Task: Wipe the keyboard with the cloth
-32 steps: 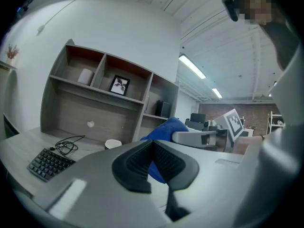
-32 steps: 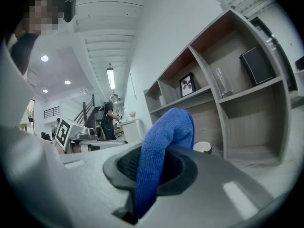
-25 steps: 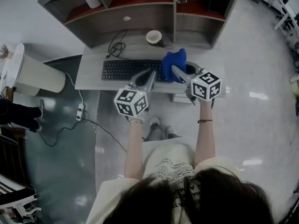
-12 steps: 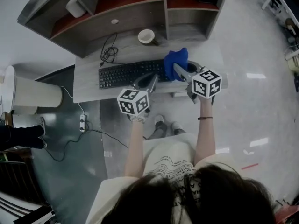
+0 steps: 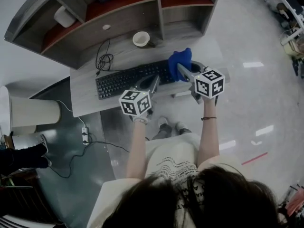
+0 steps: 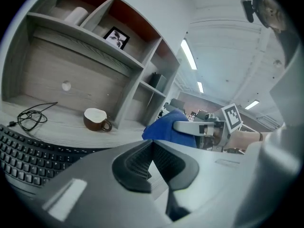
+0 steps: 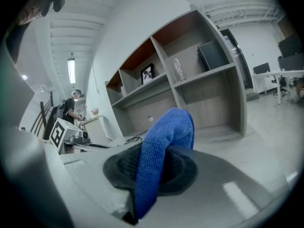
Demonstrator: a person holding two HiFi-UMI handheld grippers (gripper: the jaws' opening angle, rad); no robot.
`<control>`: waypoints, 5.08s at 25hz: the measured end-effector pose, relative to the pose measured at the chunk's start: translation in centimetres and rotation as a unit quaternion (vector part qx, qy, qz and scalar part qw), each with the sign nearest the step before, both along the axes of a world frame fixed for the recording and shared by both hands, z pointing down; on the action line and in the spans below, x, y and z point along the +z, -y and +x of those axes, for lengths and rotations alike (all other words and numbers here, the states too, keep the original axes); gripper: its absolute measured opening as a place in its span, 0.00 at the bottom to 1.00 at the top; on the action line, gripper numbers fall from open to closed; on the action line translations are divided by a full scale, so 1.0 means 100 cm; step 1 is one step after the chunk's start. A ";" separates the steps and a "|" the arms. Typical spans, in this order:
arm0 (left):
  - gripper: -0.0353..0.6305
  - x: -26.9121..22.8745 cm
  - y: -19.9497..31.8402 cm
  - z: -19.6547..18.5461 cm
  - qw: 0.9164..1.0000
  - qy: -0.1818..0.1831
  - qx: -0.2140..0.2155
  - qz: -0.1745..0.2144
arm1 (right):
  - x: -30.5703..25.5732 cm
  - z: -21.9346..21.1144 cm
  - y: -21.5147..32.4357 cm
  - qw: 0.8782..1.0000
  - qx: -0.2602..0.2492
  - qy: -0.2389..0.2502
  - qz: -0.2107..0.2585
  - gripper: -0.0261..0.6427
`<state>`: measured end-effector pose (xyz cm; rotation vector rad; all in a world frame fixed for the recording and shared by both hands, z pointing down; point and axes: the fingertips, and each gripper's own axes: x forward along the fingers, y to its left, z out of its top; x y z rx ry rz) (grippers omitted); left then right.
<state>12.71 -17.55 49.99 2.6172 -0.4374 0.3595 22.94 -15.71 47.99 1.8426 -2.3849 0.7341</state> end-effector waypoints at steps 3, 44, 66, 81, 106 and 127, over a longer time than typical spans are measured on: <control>0.06 0.007 0.004 0.000 1.000 -0.002 0.012 -0.012 | 0.006 0.001 0.001 1.000 0.017 0.000 -0.009 0.13; 0.06 0.047 0.013 0.012 0.995 -0.005 0.007 -0.101 | 0.061 -0.014 0.035 0.997 -0.014 0.003 -0.081 0.13; 0.06 0.054 0.026 -0.003 0.994 0.005 -0.041 -0.101 | 0.077 -0.039 0.055 0.993 -0.078 0.029 -0.089 0.13; 0.06 0.062 0.039 -0.031 0.993 0.000 -0.021 -0.119 | 0.085 -0.061 0.066 0.993 -0.045 0.024 -0.107 0.13; 0.06 0.061 0.051 -0.088 0.992 -0.002 -0.004 -0.128 | 0.084 -0.122 0.079 0.993 -0.036 0.027 -0.108 0.13; 0.06 0.060 0.066 -0.131 0.992 -0.003 0.003 -0.124 | 0.081 -0.162 0.093 0.994 -0.023 0.029 -0.099 0.13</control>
